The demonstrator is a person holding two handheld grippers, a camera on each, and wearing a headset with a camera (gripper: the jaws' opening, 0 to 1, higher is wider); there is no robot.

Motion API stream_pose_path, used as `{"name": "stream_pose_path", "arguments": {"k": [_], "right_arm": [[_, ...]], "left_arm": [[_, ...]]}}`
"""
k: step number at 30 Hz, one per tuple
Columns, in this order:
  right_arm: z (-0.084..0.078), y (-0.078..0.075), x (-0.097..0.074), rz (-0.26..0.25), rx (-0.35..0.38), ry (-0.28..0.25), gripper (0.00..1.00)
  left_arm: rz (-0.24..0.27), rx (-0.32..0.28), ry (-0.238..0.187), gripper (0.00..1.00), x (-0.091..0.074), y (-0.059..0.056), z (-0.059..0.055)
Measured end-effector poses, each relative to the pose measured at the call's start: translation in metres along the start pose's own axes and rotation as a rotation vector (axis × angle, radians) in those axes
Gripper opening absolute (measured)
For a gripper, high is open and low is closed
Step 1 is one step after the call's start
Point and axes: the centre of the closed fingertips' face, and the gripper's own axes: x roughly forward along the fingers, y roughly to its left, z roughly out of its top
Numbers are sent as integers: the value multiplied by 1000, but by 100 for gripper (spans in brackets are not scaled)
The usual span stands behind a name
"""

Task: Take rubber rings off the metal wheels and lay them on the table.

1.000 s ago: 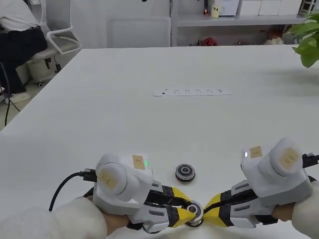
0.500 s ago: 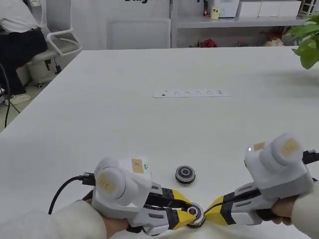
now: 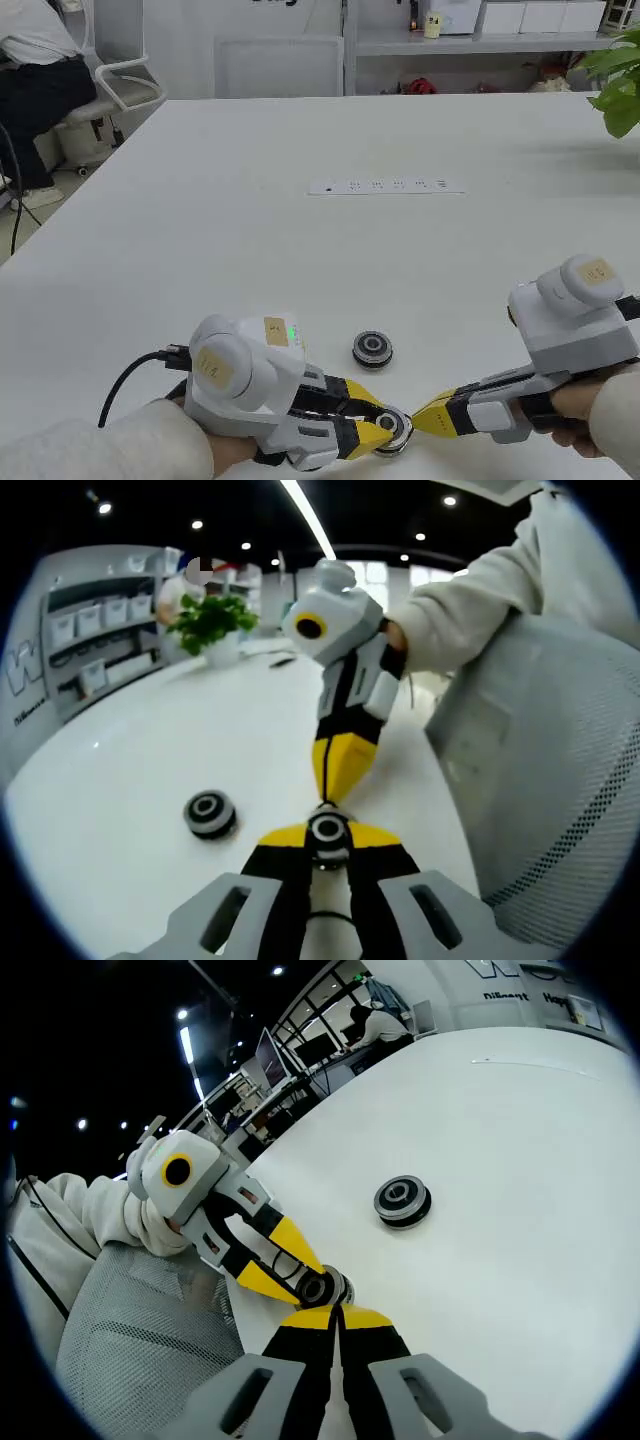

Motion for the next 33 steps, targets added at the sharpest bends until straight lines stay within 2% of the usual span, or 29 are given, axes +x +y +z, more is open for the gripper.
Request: {"name": "stream_pose_path", "arguments": {"k": [9,13,23,33], "right_arm": [[1,15,2,-2,-31,8,0],[0,12,1,3,-32,7,0],[3,20,3,17,-42,3,0],[5,19,2,24,-51,-5,0]], "left_arm": [[1,17,4,13,0,0,0],[0,18,3,13,0,0,0],[1,22,4,13,1,0,0],[4,20,6,13,0,-1,-1]]}}
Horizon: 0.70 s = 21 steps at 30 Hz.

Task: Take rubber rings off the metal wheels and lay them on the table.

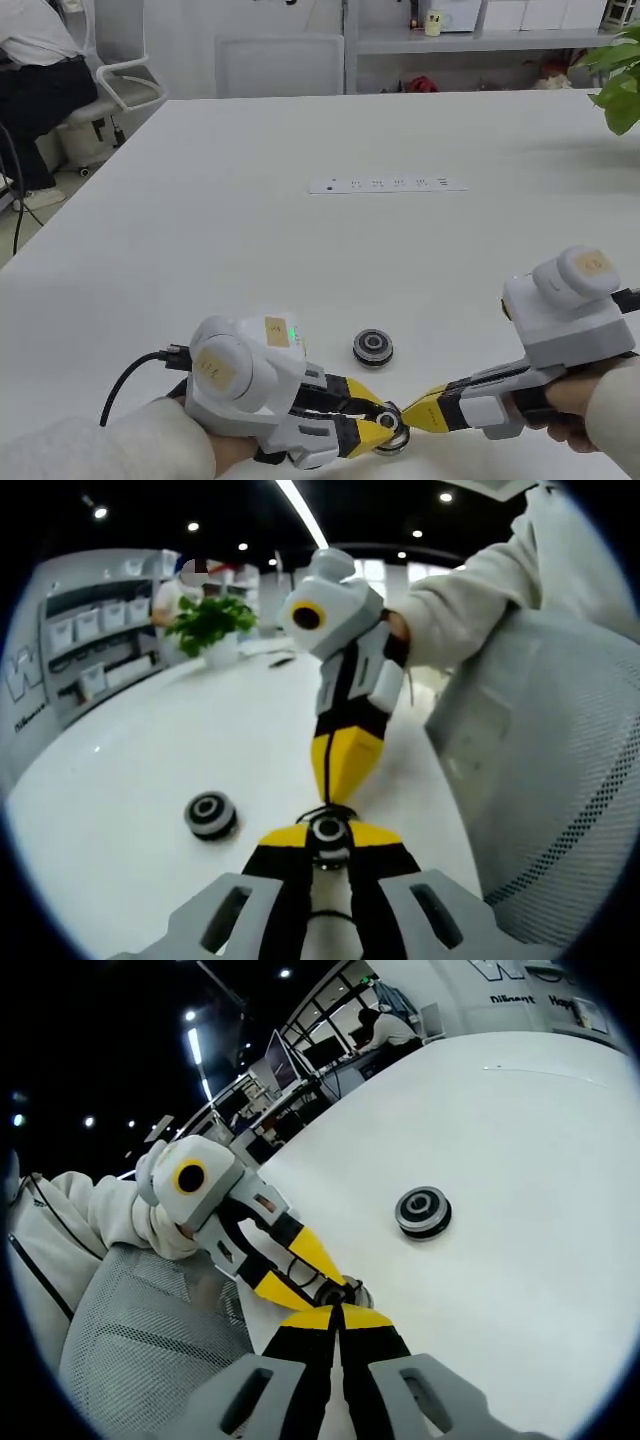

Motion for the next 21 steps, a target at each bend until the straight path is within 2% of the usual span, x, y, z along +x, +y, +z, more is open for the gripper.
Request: {"name": "stream_pose_path", "arguments": {"k": [10,13,21], "right_arm": [[2,0,-1,11,6,-10,0],[10,1,-4,22,25,-44,0],[6,-4,-3,3,26,-31,0]], "left_arm": [[1,0,0,13,0,0,0],[2,0,1,13,0,0,0],[4,-15,1,13,0,1,0]]}}
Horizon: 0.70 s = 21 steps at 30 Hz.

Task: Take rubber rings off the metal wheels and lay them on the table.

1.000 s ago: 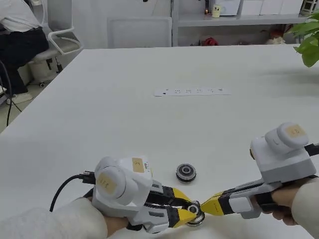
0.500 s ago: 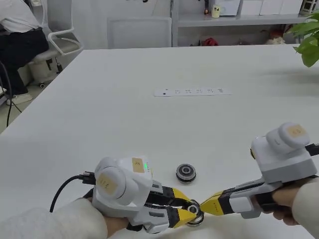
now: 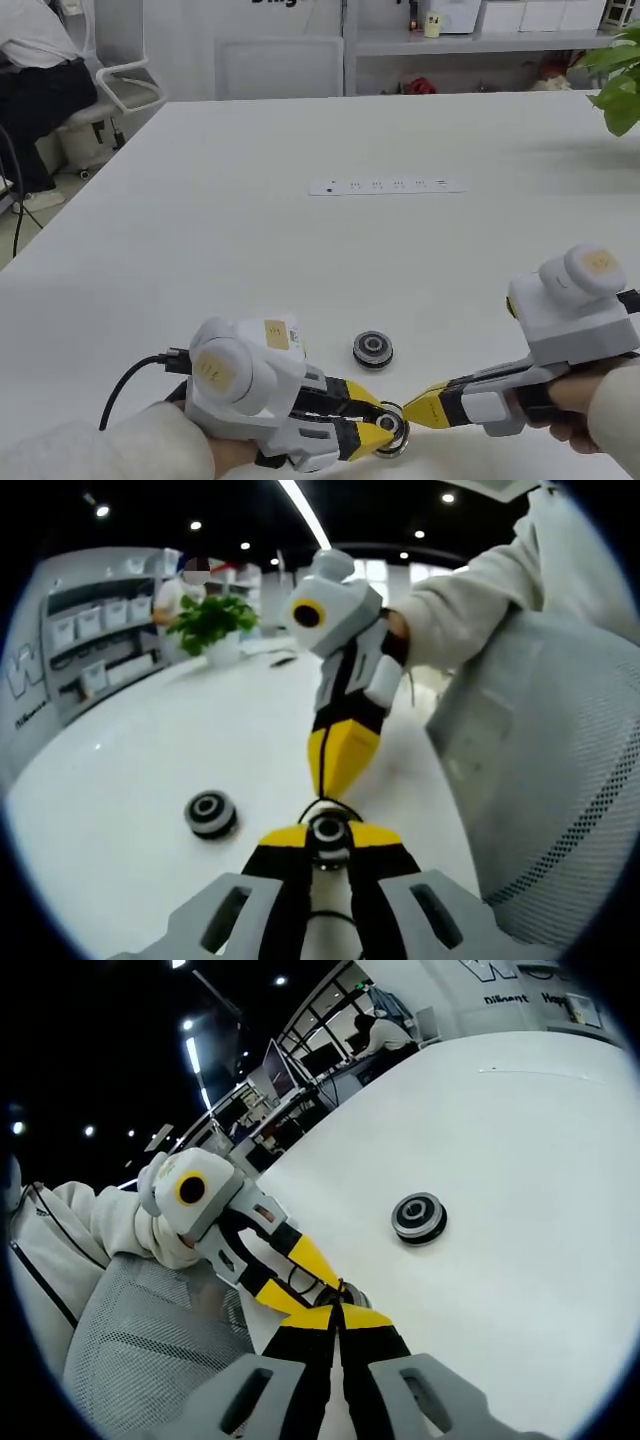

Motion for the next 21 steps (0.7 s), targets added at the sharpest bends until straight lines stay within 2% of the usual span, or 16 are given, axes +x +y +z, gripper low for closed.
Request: {"name": "stream_pose_path", "arguments": {"k": [3,9,12,15,17,21], "right_arm": [[-1,-1,0,-6,-2,7,0],[-2,-2,0,-10,7,10,0],[-2,-2,0,-7,12,8,0],[-2,-2,-1,-7,13,5,0],[-1,-2,-2,-7,14,2,0],[0,-2,-3,-9,21,-5,0]], "left_arm": [[-1,-12,4,14,0,0,0],[-9,-20,46,16,-3,0,1],[-16,-8,38,21,-8,-2,6],[-15,-6,26,31,-15,-2,12],[-18,-24,8,36,-20,-2,17],[-22,-29,-23,40,-27,-2,25]]}}
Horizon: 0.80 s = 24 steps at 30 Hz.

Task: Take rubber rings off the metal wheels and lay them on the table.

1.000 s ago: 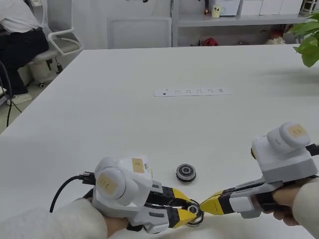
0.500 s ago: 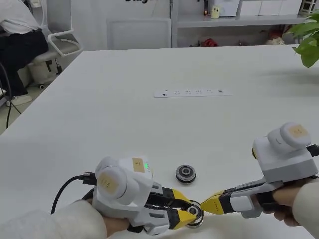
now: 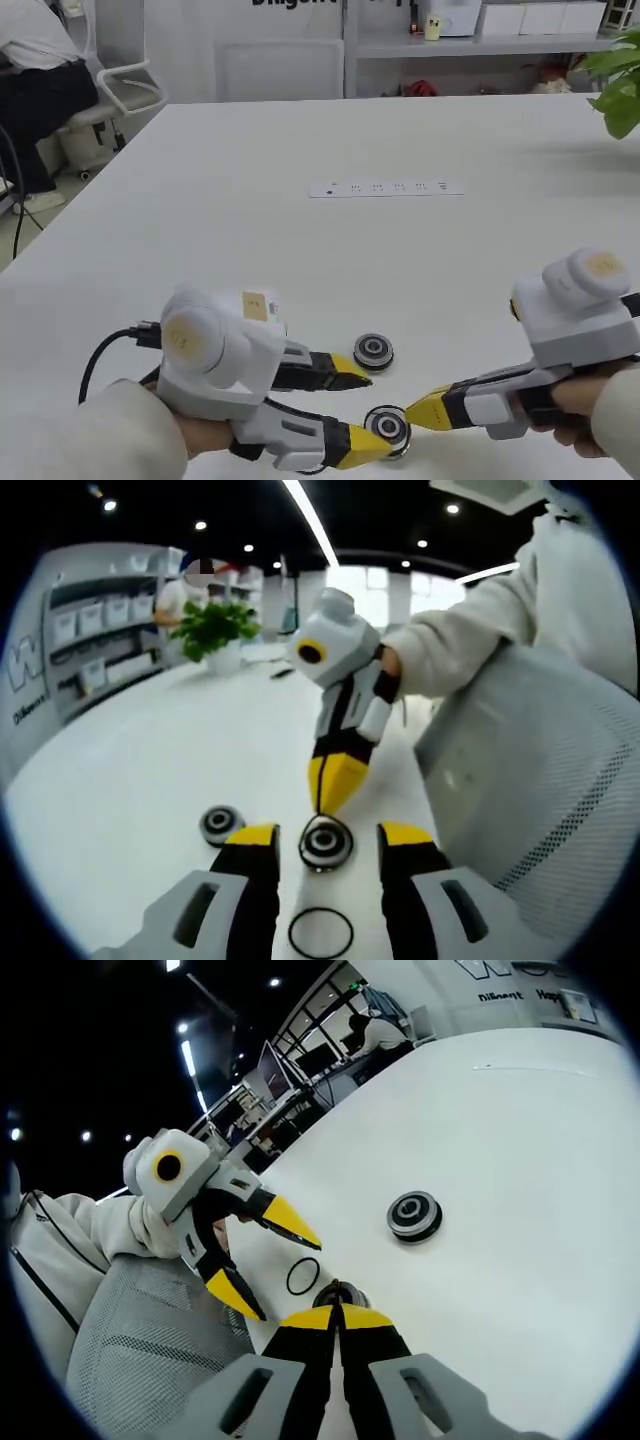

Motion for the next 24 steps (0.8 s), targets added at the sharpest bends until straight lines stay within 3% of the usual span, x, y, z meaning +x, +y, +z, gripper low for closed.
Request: {"name": "stream_pose_path", "arguments": {"k": [5,12,15,18,24], "right_arm": [[1,3,-1,7,-1,-5,0],[8,12,-1,17,-33,-16,0],[11,15,-1,19,-50,-21,0],[15,18,-2,22,-58,-34,0],[21,26,-4,31,-61,-59,0]], "left_arm": [[-22,62,33,48,-4,-6,1],[-49,72,9,56,-8,-11,18],[-56,74,32,60,-12,-11,20],[-50,100,34,61,-20,-12,25],[-26,90,10,70,-38,-9,36]]}}
